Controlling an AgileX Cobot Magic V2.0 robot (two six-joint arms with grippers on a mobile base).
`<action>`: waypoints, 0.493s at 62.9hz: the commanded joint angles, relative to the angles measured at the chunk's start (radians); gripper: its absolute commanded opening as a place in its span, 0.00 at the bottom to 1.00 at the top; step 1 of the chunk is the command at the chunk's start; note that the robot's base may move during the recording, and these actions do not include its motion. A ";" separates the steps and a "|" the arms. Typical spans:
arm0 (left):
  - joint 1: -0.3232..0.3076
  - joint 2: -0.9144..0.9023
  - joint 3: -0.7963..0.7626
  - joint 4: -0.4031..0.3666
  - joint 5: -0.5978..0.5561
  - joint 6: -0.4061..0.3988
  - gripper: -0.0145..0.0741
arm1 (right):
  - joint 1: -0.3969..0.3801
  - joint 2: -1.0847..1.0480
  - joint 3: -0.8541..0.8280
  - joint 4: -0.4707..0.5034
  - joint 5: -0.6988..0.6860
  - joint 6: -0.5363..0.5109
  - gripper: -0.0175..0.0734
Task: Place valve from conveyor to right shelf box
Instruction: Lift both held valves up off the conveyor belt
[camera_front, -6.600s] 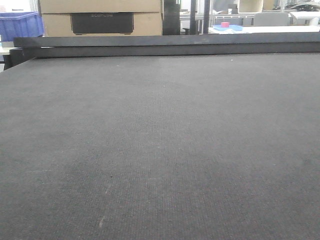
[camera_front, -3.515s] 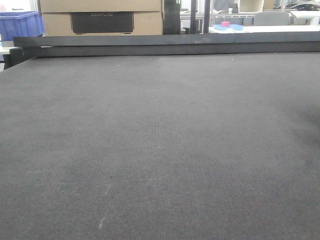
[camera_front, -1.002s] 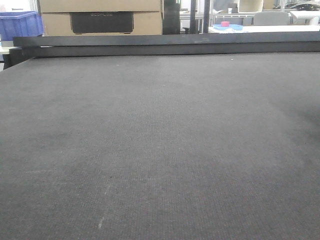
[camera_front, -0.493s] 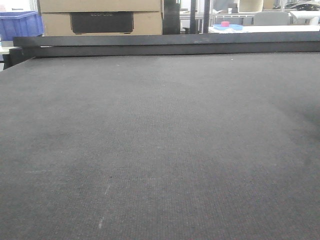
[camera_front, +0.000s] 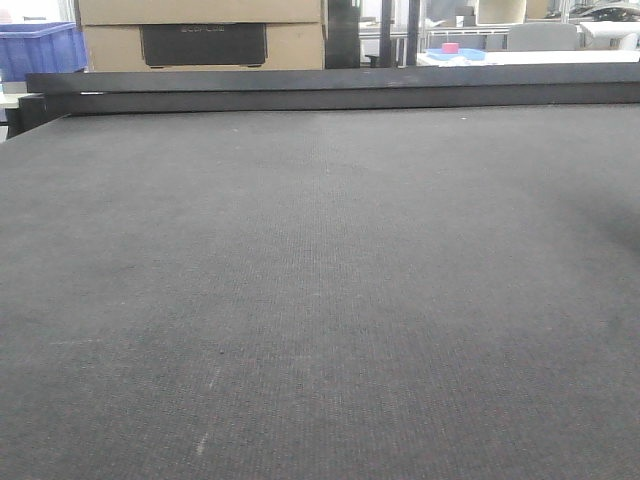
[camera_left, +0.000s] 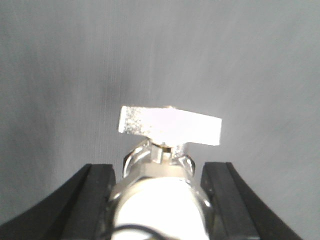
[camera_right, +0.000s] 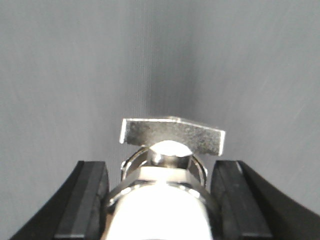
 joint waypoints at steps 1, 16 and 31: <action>0.004 -0.090 -0.012 -0.015 -0.059 0.002 0.04 | -0.004 -0.073 -0.007 -0.023 -0.081 -0.005 0.01; 0.004 -0.261 -0.012 -0.021 -0.128 0.002 0.04 | -0.004 -0.196 -0.005 -0.057 -0.087 -0.005 0.01; -0.056 -0.355 -0.005 -0.035 -0.160 0.002 0.04 | -0.004 -0.312 -0.005 -0.059 -0.154 -0.005 0.01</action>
